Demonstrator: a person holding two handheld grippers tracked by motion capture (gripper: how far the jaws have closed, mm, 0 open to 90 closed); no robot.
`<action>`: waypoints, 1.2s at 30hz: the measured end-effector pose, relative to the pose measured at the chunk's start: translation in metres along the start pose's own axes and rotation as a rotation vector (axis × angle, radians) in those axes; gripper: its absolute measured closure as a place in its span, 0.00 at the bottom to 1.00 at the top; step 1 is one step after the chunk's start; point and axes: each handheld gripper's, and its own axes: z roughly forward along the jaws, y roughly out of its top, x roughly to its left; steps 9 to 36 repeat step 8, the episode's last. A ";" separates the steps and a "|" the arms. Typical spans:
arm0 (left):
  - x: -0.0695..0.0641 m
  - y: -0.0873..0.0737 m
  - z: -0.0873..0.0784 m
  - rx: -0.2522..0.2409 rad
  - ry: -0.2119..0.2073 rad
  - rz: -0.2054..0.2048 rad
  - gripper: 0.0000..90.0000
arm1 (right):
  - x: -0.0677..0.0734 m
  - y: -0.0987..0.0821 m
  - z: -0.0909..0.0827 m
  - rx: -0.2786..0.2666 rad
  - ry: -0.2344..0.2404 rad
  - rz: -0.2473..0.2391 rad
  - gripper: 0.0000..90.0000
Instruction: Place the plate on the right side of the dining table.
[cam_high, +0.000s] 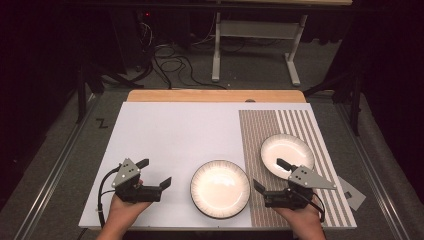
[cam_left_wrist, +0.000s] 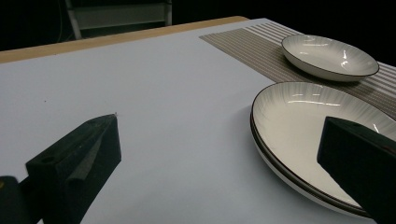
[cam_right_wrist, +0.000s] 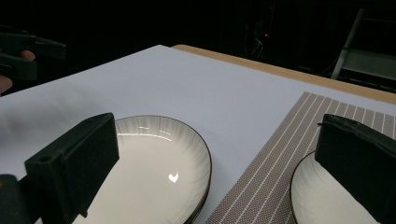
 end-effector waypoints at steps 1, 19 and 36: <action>0.000 0.000 0.000 0.000 -0.001 -0.002 0.01 | -0.002 -0.001 0.000 -0.002 -0.001 0.009 0.00; -0.002 -0.001 0.002 0.004 -0.001 0.001 0.01 | -0.008 -0.002 -0.003 -0.006 -0.007 0.021 0.00; -0.002 -0.001 0.002 0.004 -0.001 0.001 0.01 | -0.008 -0.002 -0.003 -0.006 -0.007 0.021 0.00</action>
